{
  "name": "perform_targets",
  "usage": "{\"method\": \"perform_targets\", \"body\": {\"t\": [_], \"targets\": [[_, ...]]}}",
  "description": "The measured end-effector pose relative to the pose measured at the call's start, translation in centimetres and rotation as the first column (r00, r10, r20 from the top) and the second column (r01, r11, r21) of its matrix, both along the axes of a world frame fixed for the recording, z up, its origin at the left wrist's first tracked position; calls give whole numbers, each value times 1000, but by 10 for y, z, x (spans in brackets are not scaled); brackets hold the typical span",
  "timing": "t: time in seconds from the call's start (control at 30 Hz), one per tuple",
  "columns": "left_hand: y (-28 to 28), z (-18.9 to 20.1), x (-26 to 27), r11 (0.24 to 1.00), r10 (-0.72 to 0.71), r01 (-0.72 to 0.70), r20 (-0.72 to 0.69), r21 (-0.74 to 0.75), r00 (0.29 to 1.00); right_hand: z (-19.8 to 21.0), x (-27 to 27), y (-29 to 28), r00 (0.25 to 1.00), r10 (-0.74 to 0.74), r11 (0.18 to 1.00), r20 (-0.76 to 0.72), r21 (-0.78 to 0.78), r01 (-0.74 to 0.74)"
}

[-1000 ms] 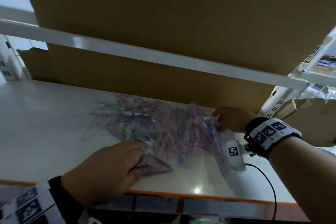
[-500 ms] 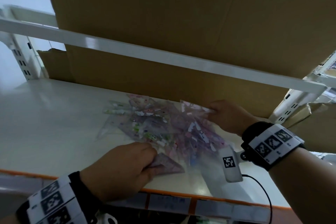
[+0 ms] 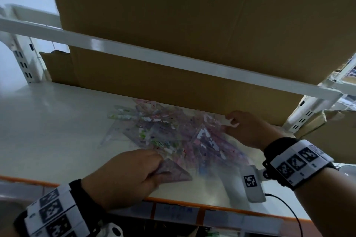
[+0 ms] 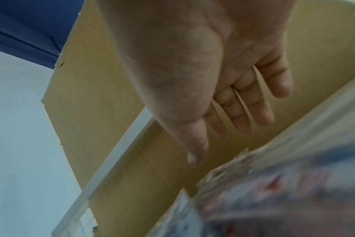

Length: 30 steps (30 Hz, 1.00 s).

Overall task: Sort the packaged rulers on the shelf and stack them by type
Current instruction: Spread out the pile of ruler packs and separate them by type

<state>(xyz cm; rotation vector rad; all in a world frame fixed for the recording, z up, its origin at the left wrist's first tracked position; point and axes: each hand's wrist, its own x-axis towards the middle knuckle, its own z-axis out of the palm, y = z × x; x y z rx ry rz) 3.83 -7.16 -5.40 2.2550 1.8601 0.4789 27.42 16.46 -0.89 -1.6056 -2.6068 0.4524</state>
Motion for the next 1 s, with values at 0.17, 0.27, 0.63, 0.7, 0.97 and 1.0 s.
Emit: {"method": "perform_targets", "body": {"t": [0.17, 0.27, 0.63, 0.7, 0.97, 1.0], "targets": [[-7, 0, -7, 1000, 4, -6, -65, -21, 998, 9, -38, -30, 960, 205, 979, 191, -42, -201], [-15, 6, -21, 1000, -6, 5, -12, -24, 1000, 24, -59, -43, 925, 288, 956, 248, -15, -293], [-50, 15, -108, 994, 107, -110, 224, 3, 969, 35, -210, -51, 838, 510, 859, 196, -172, -483], [-53, 14, -125, 993, 120, -120, 251, -15, 960, 23, -219, -55, 816, 533, 842, 224, -233, -486], [-51, 5, -164, 996, 60, -42, 237, -80, 970, 7, -182, -81, 695, 627, 779, 354, -315, -542], [-50, 2, -165, 994, 55, -33, 222, -101, 974, 10, -179, -85, 698, 632, 773, 337, -326, -543]]}}
